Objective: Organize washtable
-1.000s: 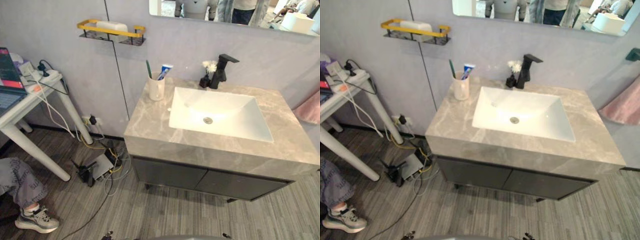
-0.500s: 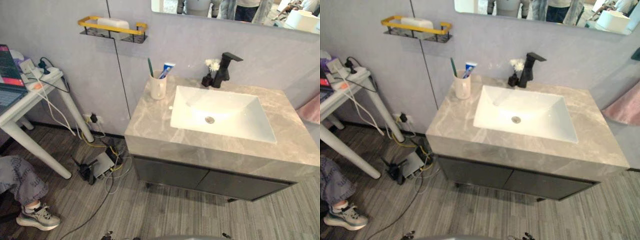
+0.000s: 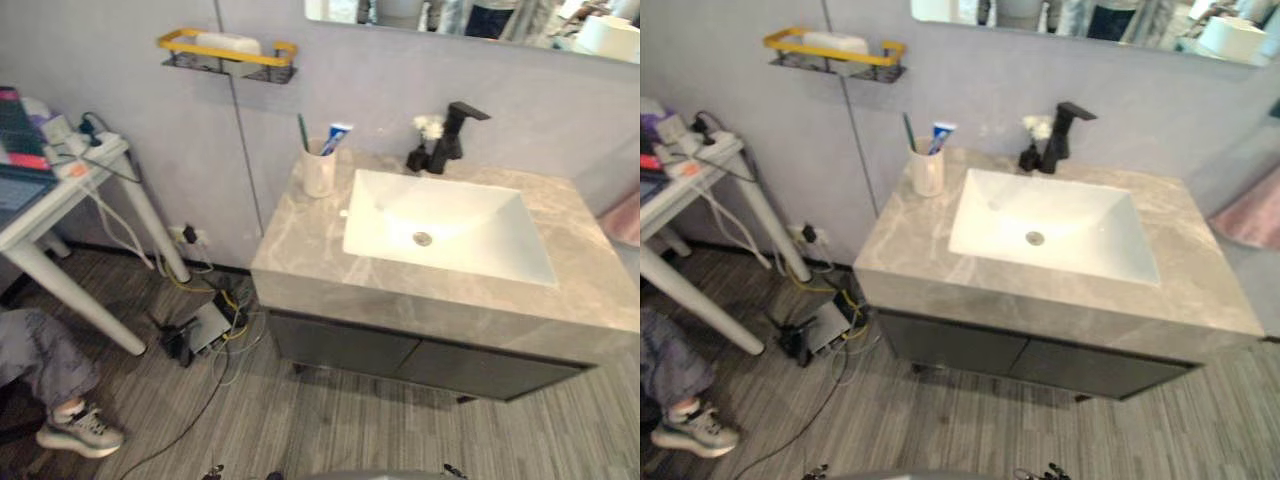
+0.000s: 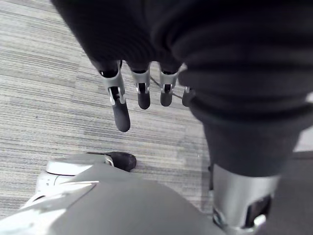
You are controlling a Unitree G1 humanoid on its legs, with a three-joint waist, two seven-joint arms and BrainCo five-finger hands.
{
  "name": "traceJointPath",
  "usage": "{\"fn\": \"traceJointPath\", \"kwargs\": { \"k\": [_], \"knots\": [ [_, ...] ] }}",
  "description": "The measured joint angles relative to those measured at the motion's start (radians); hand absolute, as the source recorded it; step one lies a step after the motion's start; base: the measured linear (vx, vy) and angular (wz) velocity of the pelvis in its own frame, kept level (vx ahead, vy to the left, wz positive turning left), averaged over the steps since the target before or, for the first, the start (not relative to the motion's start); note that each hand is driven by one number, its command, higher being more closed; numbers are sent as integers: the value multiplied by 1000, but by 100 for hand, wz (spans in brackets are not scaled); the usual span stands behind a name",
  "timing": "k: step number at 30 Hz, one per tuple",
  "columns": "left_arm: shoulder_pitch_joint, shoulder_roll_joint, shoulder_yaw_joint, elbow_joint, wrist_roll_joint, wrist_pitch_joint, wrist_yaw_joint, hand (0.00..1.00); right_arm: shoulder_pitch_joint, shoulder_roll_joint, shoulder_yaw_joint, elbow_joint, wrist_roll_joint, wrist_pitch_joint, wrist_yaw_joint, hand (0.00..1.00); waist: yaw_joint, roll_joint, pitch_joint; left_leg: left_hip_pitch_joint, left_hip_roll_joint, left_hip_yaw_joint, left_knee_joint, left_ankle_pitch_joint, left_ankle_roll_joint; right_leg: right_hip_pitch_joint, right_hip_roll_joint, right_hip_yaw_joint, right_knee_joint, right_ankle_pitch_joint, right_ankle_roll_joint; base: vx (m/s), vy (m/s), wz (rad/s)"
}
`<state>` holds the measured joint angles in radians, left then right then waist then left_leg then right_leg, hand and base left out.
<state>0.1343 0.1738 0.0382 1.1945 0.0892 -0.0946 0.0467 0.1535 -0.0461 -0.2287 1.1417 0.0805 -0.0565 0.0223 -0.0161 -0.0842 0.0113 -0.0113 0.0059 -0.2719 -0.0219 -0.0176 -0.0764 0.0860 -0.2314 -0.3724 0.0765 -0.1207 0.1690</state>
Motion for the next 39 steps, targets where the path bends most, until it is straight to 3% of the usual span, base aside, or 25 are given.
{"fn": "traceJointPath", "kwargs": {
  "k": [1, 2, 3, 5, 6, 9, 12, 13, 15, 18, 20, 21, 22, 23, 24, 25, 26, 27, 28, 30, 31, 32, 33, 35, 39],
  "knots": [
    [0, 0, 0, -22, -9, 0, -1, 0, 2, 6, -12, -4, 4, 2, 0, 0, 2, -8, 10, -57, -77, -89, 87, -27, 25, 0, -72, -75, 123, -65, 15, 61, 79, 175],
    [0, -4, 0, -32, -12, 1, -1, 0, 2, 4, -22, -11, 8, 1, 2, 0, 1, -3, 17, -72, -103, -138, 118, -40, 24, -2, -94, -83, 189, -82, -1, 113, 113, 235],
    [0, -14, -5, -39, -19, 1, 0, 0, 12, -1, -46, -29, 20, -2, 3, 0, -1, 18, 39, -68, -134, -206, 166, -49, 35, -20, -119, -44, 337, -78, -58, 106, 69, 180],
    [2, -10, -11, -49, -19, 2, 2, 0, 16, 0, -49, -34, 32, -9, -1, 0, 7, 39, 55, -57, -153, -317, 201, -44, 33, -46, -92, 138, 471, -88, -91, 165, -30, 192],
    [5, -1, -8, -56, -19, 2, 3, 0, 14, 17, -45, -46, 33, -6, -5, 0, 31, 15, 55, -56, -163, -369, 202, -36, 22, -55, -56, 255, 480, -125, -90, 151, -130, 155],
    [0, 19, -10, -57, -18, 3, 2, 0, -17, 49, -19, -73, 19, -11, -21, 0, 35, -25, 53, -82, -193, -484, 202, -20, -12, -38, -14, 289, 322, -161, -60, 67, -207, 136],
    [-24, 14, -32, -65, -20, 3, 16, 0, -66, 54, 50, -68, -51, -10, -22, 0, 70, -25, 54, -115, -178, -542, 162, 6, -60, 16, 11, 210, 189, -209, -34, -58, -228, 63],
    [-31, 5, -39, -65, -20, 3, 19, 0, -76, 52, 53, -68, -56, -9, -22, 0, 75, -3, 64, -118, -166, -554, 154, 11, -68, 18, 31, 196, 188, -204, -43, -190, -184, 61],
    [-44, -19, -40, -71, -42, 0, 28, 0, -82, 20, 47, -71, -86, -6, -29, 0, 80, 41, 108, -142, -86, -469, 116, 34, -77, 38, 73, 124, 205, -215, -68, -251, -98, 94],
    [-21, -41, 28, -88, -104, -3, 41, 0, -81, 17, 55, -66, -91, -6, -46, 0, 85, 45, 109, -169, -13, -335, 69, 60, -55, 54, 97, 45, 217, -226, -88, -151, -66, 78],
    [-11, -50, 88, -88, -130, 0, 41, 0, -82, 21, 39, -66, -90, -5, -46, 0, 84, 28, 107, -217, -13, -217, 129, 41, -21, 52, 72, 0, 226, -225, -92, -46, 3, 63],
    [-5, -53, 127, -90, -152, 0, 41, 0, -74, 22, 28, -66, -88, -3, -45, 0, 84, 9, 110, -282, -44, -92, 317, 38, -11, 46, 41, -31, 245, -225, -91, 22, 48, 58],
    [20, -58, 143, -100, -164, 2, 41, 0, -79, 17, 7, -72, -85, -3, -45, 0, 84, 26, 111, -308, -47, 35, 422, 45, 31, 49, 47, -38, 281, -227, -86, 30, 21, 78],
    [18, -60, 146, -108, -165, 2, 41, 0, -83, 20, -7, -81, -82, -4, -45, 0, 67, 28, 115, -321, -51, 68, 427, 56, 45, 43, 47, -37, 306, -227, -87, 6, 11, 123],
    [15, -64, 151, -129, -168, -5, 40, 0, -89, 22, -25, -79, -86, -3, -41, 0, 48, 43, 119, -309, -47, 58, 323, 96, 40, 6, 91, 18, 283, -255, -127, -129, 10, 193],
    [-9, -57, 155, -125, -166, -13, 41, 0, -97, 36, -34, -70, -88, -5, -38, 0, 9, 27, 114, -297, -60, 30, 206, 131, 54, 0, 132, 43, 186, -198, -152, -129, 31, 192],
    [-20, -48, 157, -120, -168, -5, 38, 0, -99, 42, -40, -60, -89, -9, -38, 0, 13, 16, 121, -318, -55, 95, 269, 93, 87, 12, 116, 18, 158, -176, -119, -114, 22, 131],
    [-11, -50, 163, -115, -169, -3, 42, 0, -103, 48, -48, -46, -89, -8, -39, 0, 38, -4, 128, -326, -26, 249, 486, -24, 94, 19, 70, -19, 183, -168, -114, -8, 23, 52],
    [1, -48, 161, -110, -169, 0, 41, 0, -99, 52, -51, -45, -84, -8, -38, 0, 33, -10, 126, -316, -4, 325, 561, -75, 97, 30, 51, -40, 197, -164, -107, 20, 45, 52],
    [15, -44, 124, -97, -165, -2, 41, 0, -96, 39, -55, -65, -78, -14, -38, 0, 14, 19, 115, -253, 5, 466, 494, -109, 92, 48, 35, -82, 191, -155, -83, -1, 120, 93],
    [14, -42, 113, -95, -161, -5, 40, 0, -97, 41, -55, -61, -76, -11, -38, 0, 12, 29, 115, -235, -19, 463, 433, -109, 92, 48, 28, -86, 177, -155, -83, -49, 190, 91],
    [11, -40, 107, -94, -156, -5, 40, 0, -98, 50, -55, -51, -72, -12, -36, 0, 20, 14, 103, -201, -59, 453, 318, -68, 147, 53, 18, -93, 149, -155, -83, -63, 187, 68],
    [10, -40, 104, -93, -155, -2, 38, 0, -102, 58, -63, -44, -70, -12, -36, 0, 28, 21, 103, -179, -87, 431, 233, -13, 159, 51, 17, -93, 125, -154, -84, -80, 168, 65],
    [19, -43, 78, -83, -153, 0, 23, 0, -100, 49, -91, -43, -56, -10, -37, 0, 28, 44, 102, -122, -120, 380, 67, 70, 150, 49, 26, -93, 109, -152, -84, -186, 124, 66],
    [52, -53, 78, -84, -141, 1, 11, 0, -98, 41, -98, -39, -51, -7, -38, 0, 30, 63, 87, -90, -134, 363, -33, 79, 143, 50, 45, -105, 100, -135, -93, -195, 45, 53]
  ]
}}
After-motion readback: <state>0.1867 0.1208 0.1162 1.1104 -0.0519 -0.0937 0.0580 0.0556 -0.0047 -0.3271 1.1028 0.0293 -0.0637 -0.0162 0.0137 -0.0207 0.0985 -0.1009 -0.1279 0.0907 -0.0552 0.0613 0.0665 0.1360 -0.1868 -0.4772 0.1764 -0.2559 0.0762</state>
